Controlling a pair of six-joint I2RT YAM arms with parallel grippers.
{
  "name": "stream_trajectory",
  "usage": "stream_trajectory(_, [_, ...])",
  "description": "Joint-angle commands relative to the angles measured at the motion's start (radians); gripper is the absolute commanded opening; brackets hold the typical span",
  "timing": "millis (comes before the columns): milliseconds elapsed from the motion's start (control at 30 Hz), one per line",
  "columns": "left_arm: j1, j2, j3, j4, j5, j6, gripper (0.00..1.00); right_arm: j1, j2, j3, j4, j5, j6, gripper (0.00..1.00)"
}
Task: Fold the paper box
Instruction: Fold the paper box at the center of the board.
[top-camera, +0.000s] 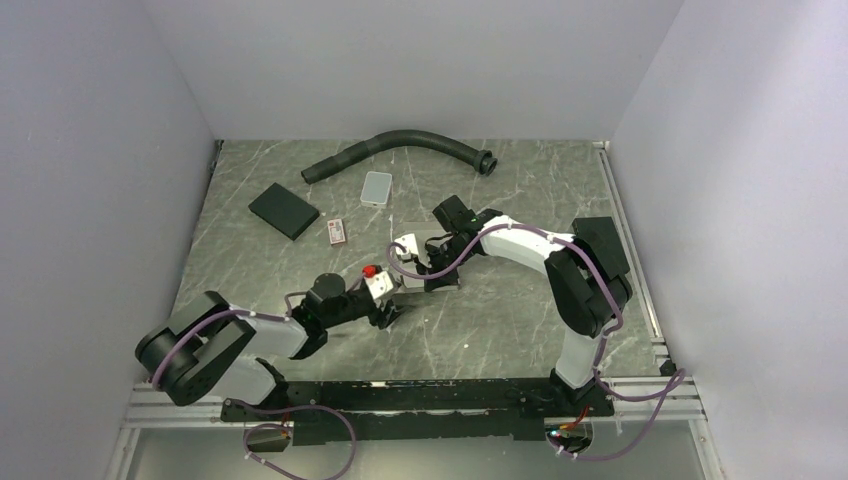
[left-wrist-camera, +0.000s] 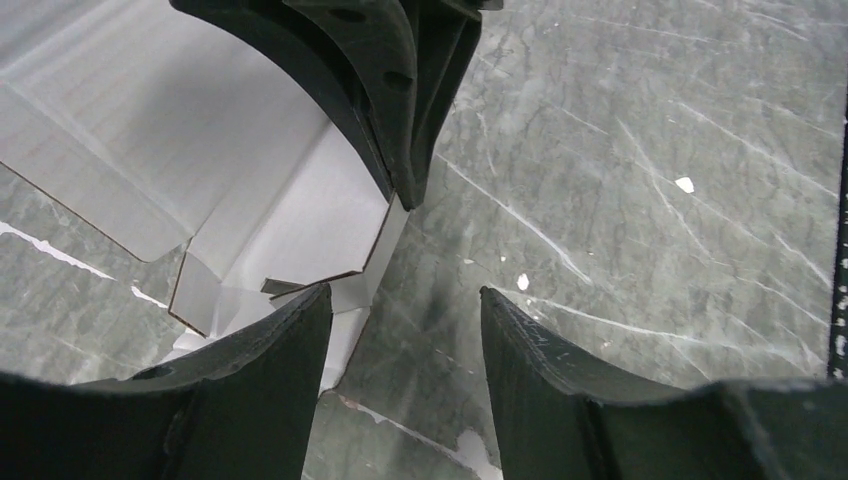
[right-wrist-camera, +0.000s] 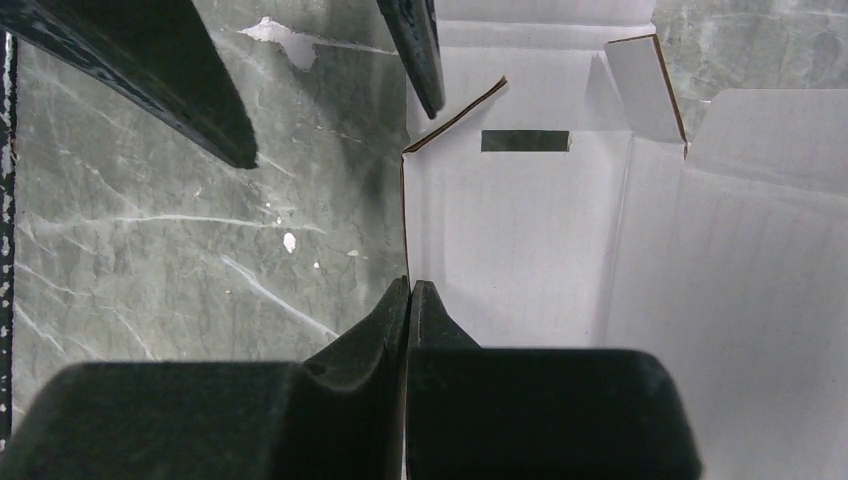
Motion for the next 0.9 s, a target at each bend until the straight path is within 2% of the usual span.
stream_trajectory(0, [-0.003, 0.046, 0.043, 0.054, -0.021, 0.043, 0.59, -0.002, -0.035, 0.034, -0.004, -0.055, 0.004, 0.00])
stream_trajectory(100, [-0.004, 0.092, 0.060, 0.068, -0.028, 0.046, 0.55, -0.002, -0.036, 0.033, -0.001, -0.059, 0.006, 0.00])
stream_trajectory(267, [-0.003, 0.148, 0.055, 0.145, -0.049, 0.042, 0.55, 0.000, -0.041, 0.032, 0.000, -0.063, 0.005, 0.00])
stream_trajectory(867, [-0.003, 0.205, 0.062, 0.247, -0.045, 0.035, 0.54, 0.006, -0.031, 0.035, -0.005, -0.066, 0.004, 0.00])
